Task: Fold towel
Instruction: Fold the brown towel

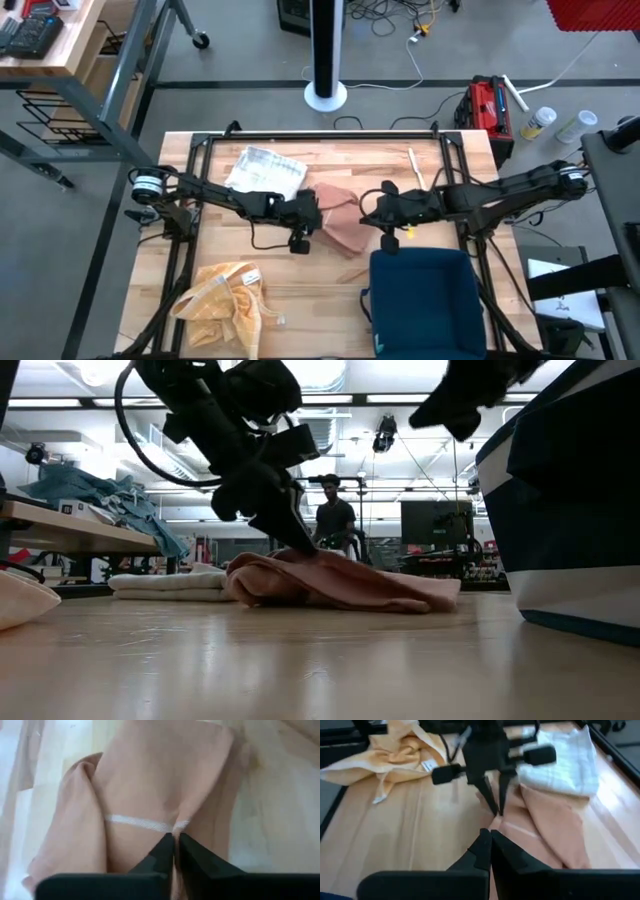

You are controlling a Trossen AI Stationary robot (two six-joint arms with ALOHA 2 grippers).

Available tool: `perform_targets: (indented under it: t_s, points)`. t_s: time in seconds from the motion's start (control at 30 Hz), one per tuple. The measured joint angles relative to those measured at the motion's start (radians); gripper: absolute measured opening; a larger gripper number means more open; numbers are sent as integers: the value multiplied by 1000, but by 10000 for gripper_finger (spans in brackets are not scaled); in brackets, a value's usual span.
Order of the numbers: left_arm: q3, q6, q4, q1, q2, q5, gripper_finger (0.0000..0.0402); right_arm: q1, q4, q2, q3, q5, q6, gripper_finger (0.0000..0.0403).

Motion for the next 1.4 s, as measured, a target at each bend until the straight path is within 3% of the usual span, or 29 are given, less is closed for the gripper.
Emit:
perform_targets:
  t_s: [0.47,0.93,1.13,1.27,1.4]
  points:
    - [124,16,-16,1,-63,-158,1,0,83,108,5,62,3,10]
    - [299,-9,-216,1,-72,-159,0,-7,-33,328,166,270,24,165]
    - [320,-15,-223,-7,-72,-149,0,-21,-37,429,275,268,30,204]
    - [323,-16,-238,-20,-79,-144,0,-33,-123,474,336,291,45,188]
    - [323,-29,-240,-38,-101,-144,0,-34,-133,479,341,406,-12,112]
